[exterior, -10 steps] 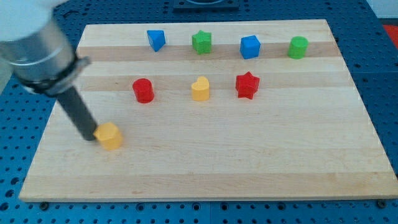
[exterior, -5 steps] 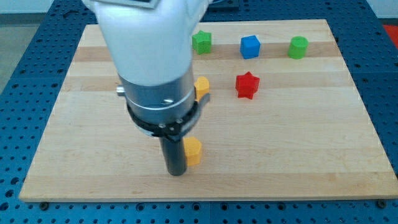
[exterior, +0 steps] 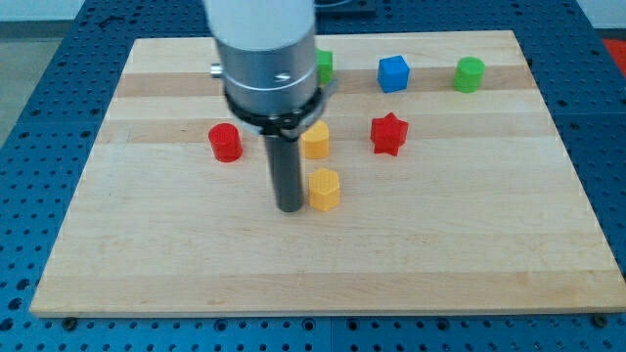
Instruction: Move the yellow hexagon towards center right
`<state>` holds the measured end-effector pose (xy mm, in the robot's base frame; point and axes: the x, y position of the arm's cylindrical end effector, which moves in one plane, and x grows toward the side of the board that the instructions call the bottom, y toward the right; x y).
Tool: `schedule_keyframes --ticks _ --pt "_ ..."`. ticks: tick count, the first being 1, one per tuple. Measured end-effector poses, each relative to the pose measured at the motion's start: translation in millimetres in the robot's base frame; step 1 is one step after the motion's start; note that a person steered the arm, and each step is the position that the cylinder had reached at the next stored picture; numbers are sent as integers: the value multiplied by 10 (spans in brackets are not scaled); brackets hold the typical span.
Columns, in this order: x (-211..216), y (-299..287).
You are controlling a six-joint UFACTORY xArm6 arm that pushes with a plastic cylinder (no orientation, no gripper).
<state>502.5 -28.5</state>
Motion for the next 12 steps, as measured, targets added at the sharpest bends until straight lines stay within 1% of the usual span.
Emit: schedule_keyframes --ticks 2,3,4,5,6,7,8,9,10,11,12 --pt "3 726" --pt "-52 494" --pt "-404 230" --pt "-427 523" --pt "-81 549" --pt "97 770" --pt "115 1352" --pt "62 1162" --pt "41 447" --pt "-88 380" --pt "-142 925"
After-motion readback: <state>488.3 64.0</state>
